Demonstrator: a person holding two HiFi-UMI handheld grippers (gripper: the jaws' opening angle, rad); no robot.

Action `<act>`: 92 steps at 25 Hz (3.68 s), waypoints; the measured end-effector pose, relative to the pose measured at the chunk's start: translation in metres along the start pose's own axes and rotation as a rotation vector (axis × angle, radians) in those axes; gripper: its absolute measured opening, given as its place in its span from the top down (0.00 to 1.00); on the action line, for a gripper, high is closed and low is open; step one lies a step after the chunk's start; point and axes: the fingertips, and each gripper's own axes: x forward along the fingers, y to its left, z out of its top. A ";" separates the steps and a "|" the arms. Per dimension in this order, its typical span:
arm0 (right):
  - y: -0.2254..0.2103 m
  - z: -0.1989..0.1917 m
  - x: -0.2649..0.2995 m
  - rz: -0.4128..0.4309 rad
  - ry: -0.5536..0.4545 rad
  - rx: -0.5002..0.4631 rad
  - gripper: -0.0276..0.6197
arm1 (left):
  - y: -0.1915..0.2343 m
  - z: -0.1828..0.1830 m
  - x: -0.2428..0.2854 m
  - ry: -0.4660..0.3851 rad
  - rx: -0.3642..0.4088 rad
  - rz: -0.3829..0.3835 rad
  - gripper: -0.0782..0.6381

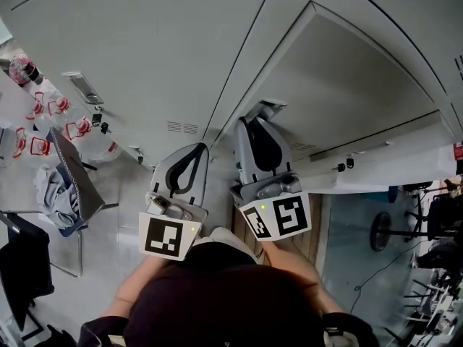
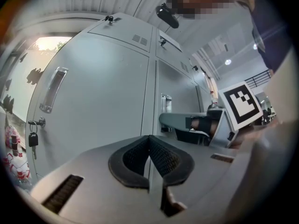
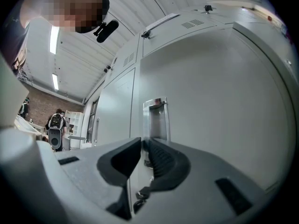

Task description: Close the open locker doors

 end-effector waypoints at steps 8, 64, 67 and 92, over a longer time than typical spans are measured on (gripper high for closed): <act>-0.003 -0.001 0.004 -0.008 0.004 0.001 0.88 | 0.003 -0.002 0.001 0.009 -0.004 0.007 0.89; -0.098 0.018 -0.295 -0.201 0.036 -0.114 0.96 | -0.228 0.004 -0.071 -0.022 0.200 0.049 0.89; -0.099 0.017 -0.298 -0.190 0.039 -0.118 0.96 | -0.233 0.010 -0.069 -0.036 0.225 0.051 0.89; -0.111 0.017 -0.305 -0.175 0.027 -0.098 0.96 | -0.255 0.013 -0.059 -0.046 0.237 0.023 0.89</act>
